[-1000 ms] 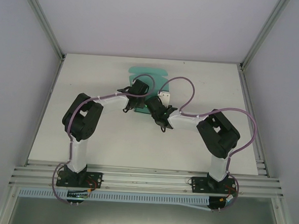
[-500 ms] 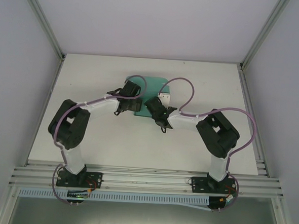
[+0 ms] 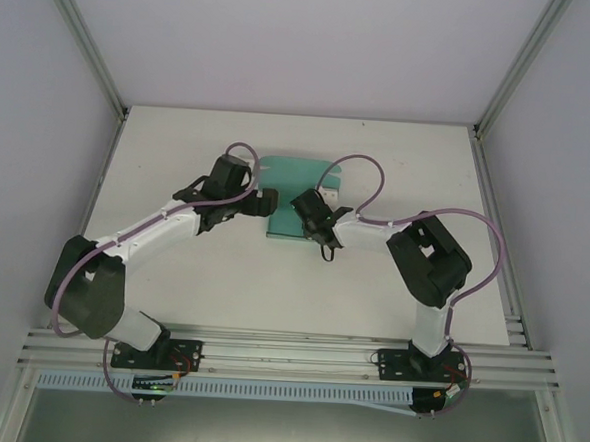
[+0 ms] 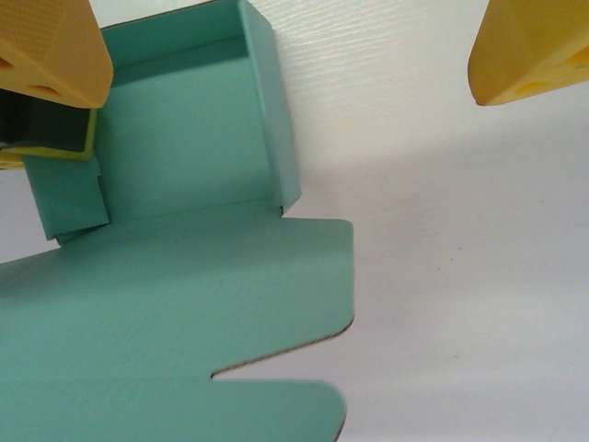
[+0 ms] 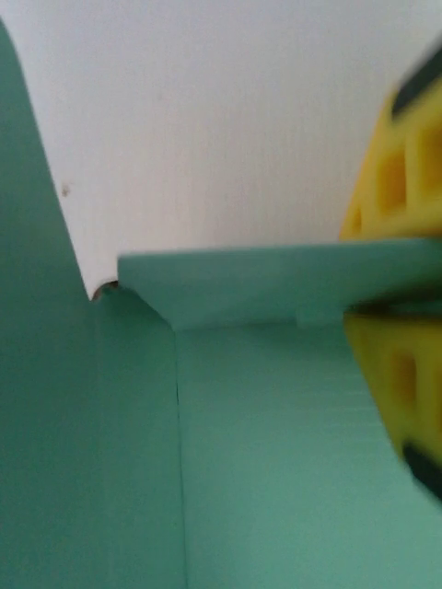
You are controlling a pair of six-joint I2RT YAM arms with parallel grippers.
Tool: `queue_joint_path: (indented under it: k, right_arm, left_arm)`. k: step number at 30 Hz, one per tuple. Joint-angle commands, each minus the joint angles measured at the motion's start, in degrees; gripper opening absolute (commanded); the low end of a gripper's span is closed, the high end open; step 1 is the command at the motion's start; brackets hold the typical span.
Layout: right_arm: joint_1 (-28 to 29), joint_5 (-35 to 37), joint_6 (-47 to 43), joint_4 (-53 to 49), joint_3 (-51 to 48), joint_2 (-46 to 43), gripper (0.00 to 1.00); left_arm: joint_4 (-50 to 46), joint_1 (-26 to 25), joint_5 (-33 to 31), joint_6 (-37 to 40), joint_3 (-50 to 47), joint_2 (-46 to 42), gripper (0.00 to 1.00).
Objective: Assemble paper box
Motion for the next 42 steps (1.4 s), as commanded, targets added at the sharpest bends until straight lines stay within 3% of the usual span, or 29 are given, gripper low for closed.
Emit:
queue_joint_path:
  k: [1,5,8,16,22,30,34,38,42]
  right_arm:
    - [-0.2,-2.9,-1.8,-2.7,2.2,-0.3,0.42]
    - [-0.7,-0.5,-5.0,-6.1,5.1,-2.7,0.63]
    - [-1.6,1.6,-6.4,-7.8,5.9,-5.7,0.72]
    - [-5.2,0.7,-11.8,-7.7,4.1,-15.2,0.8]
    - [-6.0,-9.1,-4.9,-7.8,1.3,-14.1,0.72]
    - [-5.4,-10.5,0.2,-13.4,5.4,-4.7,0.56]
    - [-5.5,-11.2,0.7,-14.2,6.2,-2.1,0.54]
    - [-5.4,-11.3,1.3,-13.2,6.1,-0.2,0.44]
    - [-5.5,-11.4,2.0,-13.4,5.9,0.6,0.26]
  left_arm:
    - [3.8,3.4,6.1,-0.1,-2.7,-1.2,0.99]
    - [4.9,4.9,8.0,2.4,-2.1,-1.6,0.98]
    - [4.4,5.5,8.4,4.1,-0.4,-1.1,0.98]
    - [2.8,6.7,9.0,6.3,3.5,2.1,0.99]
    - [4.5,6.8,10.1,4.8,3.1,4.1,0.99]
    - [4.7,6.8,8.6,4.5,0.2,3.9,0.99]
    - [5.2,6.8,7.8,4.5,-1.0,3.3,0.99]
    - [6.1,6.8,7.9,4.4,-2.0,3.1,0.99]
    - [5.7,6.8,7.3,4.6,-1.8,3.5,0.98]
